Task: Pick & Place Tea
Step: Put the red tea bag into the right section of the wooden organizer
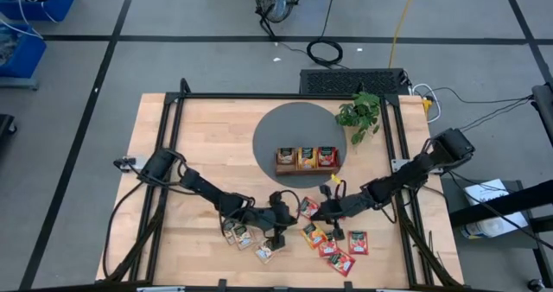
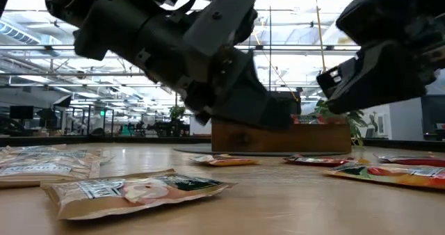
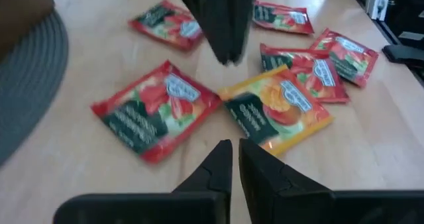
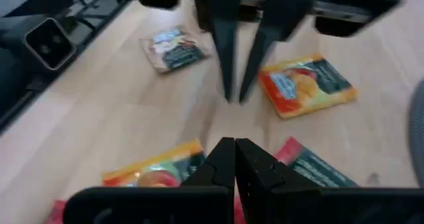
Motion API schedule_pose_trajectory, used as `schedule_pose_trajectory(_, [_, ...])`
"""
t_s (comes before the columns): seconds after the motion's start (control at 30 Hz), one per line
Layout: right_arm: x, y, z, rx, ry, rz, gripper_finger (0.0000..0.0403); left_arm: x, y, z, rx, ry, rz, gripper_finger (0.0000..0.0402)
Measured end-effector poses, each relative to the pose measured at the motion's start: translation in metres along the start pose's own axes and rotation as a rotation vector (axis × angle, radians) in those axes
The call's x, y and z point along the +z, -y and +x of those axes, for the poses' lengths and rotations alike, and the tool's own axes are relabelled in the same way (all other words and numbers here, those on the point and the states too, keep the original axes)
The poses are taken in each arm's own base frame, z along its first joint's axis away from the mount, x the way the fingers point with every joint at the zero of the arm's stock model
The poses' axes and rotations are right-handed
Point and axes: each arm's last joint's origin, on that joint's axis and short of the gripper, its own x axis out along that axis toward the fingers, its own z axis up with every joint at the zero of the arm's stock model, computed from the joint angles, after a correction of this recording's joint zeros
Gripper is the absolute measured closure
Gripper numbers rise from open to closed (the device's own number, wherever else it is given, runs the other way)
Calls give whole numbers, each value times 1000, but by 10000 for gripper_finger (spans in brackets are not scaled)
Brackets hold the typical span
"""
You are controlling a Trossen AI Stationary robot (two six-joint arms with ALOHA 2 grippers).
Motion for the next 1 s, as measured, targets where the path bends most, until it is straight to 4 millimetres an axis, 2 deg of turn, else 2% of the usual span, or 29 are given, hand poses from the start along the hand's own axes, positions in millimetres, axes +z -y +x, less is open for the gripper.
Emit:
schedule_pose_trajectory(0.1, [-7,-1,-2,-64,-59,-6,403,4,1,1,12,5,41,349])
schedule_pose_trajectory(0.23, [-19,-1,-4,-202,-132,39,403,4,3,1,57,-2,48,305])
schedule_pose_trajectory(0.5, [-23,-7,-6,-222,-138,25,403,3,-10,4,117,-37,-61,222])
schedule_pose_trajectory(0.67, [-26,-6,-6,-232,-167,36,403,3,-14,5,107,-51,-142,197])
schedule_pose_trajectory(1.0, [-41,-3,4,-269,-217,54,403,3,-15,5,98,-63,-164,165])
